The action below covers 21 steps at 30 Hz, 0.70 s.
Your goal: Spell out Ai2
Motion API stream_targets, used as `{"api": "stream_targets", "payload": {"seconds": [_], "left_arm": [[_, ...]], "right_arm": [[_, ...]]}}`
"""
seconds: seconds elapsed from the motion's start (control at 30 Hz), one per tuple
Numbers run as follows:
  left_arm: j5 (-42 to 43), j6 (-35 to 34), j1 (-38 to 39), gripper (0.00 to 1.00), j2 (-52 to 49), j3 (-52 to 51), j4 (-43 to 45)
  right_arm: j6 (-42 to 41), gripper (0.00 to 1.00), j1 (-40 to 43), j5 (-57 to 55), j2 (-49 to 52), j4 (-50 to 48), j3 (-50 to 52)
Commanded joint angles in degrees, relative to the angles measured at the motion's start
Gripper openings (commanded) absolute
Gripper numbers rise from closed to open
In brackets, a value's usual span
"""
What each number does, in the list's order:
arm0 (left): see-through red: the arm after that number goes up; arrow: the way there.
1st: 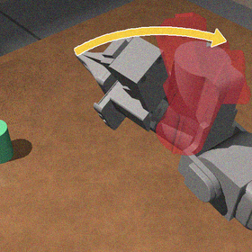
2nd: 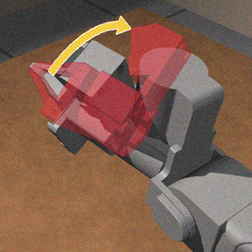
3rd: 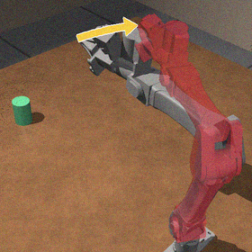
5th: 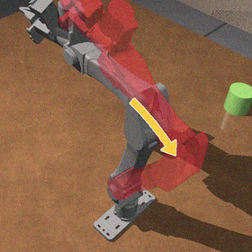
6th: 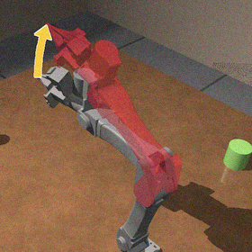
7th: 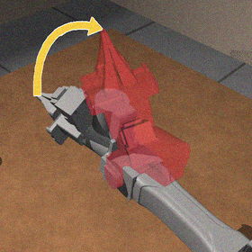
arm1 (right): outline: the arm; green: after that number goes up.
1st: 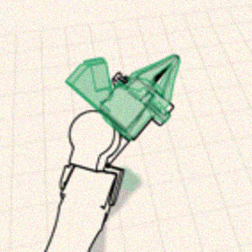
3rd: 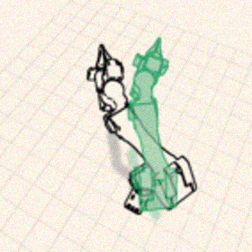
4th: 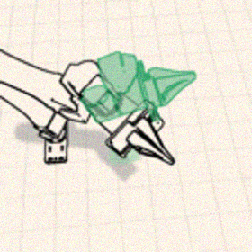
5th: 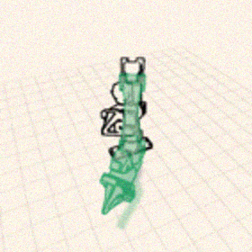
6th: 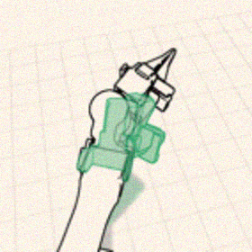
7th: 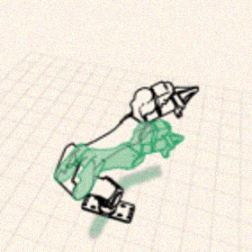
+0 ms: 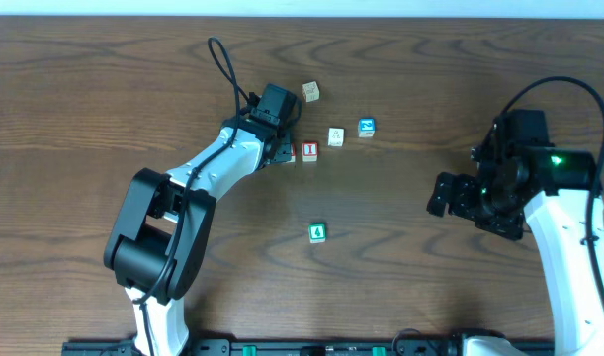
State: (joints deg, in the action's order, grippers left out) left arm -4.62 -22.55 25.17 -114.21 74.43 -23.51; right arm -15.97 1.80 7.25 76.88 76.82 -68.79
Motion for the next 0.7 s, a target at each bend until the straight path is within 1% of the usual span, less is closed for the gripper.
{"api": "stream_targets", "payload": {"seconds": [0.0, 0.53, 0.67], "left_arm": [[0.55, -0.46, -0.02, 0.44, 0.96, -0.2, 0.24], [2.8, -0.63, 0.0, 0.49, 0.94, -0.2, 0.9], [2.8, -0.63, -0.02, 0.52, 0.94, -0.2, 0.92]], "right_arm": [[-0.74, 0.99, 0.37, -0.37, -0.11, -0.13, 0.13], [-0.74, 0.99, 0.37, -0.37, -0.11, -0.13, 0.13], [-0.74, 0.99, 0.37, -0.37, -0.11, -0.13, 0.13]]}}
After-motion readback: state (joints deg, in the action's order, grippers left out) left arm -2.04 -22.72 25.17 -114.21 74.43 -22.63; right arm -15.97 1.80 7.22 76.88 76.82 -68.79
